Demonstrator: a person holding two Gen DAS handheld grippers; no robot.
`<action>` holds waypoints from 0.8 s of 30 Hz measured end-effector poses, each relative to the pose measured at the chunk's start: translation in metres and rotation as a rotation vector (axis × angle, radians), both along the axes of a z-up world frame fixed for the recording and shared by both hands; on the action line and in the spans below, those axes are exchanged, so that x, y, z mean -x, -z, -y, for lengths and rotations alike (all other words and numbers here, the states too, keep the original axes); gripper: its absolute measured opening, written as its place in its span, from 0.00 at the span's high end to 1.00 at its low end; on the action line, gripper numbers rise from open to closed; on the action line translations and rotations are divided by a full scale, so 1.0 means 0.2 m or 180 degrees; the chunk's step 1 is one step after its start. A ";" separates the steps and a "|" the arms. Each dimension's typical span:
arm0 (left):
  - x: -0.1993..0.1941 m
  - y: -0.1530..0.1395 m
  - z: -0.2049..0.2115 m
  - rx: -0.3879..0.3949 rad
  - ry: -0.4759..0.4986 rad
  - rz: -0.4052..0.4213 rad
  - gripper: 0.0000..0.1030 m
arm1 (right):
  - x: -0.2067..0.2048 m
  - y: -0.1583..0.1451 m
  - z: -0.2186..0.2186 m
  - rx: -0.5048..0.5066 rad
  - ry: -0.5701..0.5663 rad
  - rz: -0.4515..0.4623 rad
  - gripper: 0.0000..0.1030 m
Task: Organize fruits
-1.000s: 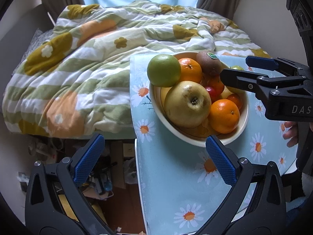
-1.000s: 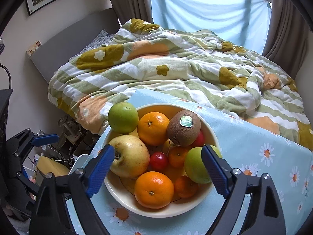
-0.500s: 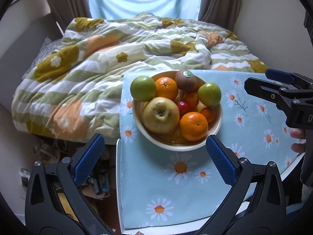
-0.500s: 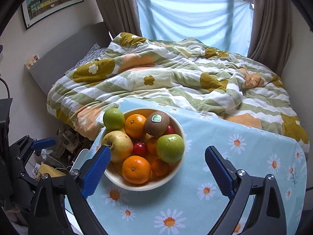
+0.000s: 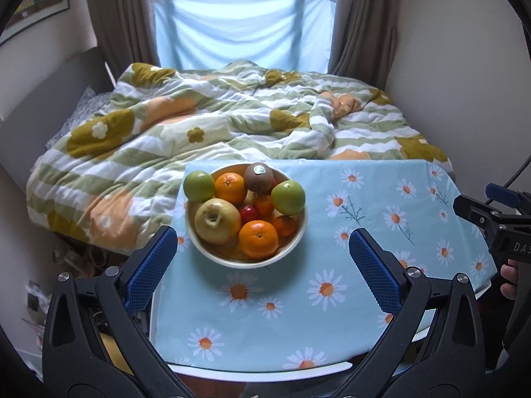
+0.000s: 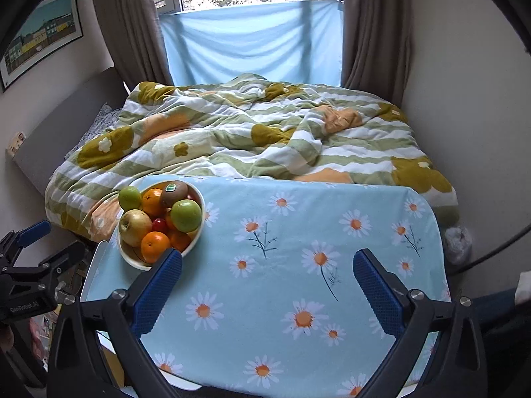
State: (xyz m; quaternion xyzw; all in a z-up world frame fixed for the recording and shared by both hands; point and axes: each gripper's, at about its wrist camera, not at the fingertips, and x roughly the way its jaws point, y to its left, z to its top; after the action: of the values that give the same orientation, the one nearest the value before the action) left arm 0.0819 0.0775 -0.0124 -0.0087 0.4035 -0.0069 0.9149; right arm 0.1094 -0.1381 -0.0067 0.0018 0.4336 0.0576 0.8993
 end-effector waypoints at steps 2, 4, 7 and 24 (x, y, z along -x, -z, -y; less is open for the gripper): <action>0.02 -0.02 0.04 -0.0034 0.0001 0.0044 0.00 | 0.04 0.00 0.05 0.0035 0.0039 0.0014 0.01; 0.04 -0.03 0.07 -0.0046 0.0022 0.0071 0.00 | 0.07 -0.01 0.07 0.0062 0.0069 0.0030 0.01; 0.07 -0.04 0.11 -0.0040 0.0034 0.0124 0.00 | 0.11 -0.02 0.10 0.0103 0.0107 0.0093 0.01; 0.13 -0.08 0.14 -0.0081 0.0032 0.0234 0.00 | 0.17 -0.06 0.15 0.0113 0.0177 0.0204 0.01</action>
State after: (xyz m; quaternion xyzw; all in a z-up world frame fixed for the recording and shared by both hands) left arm 0.0566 0.0488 0.0027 0.0053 0.3697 -0.0068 0.9291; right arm 0.0762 -0.1690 0.0046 -0.0040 0.4053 0.0250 0.9138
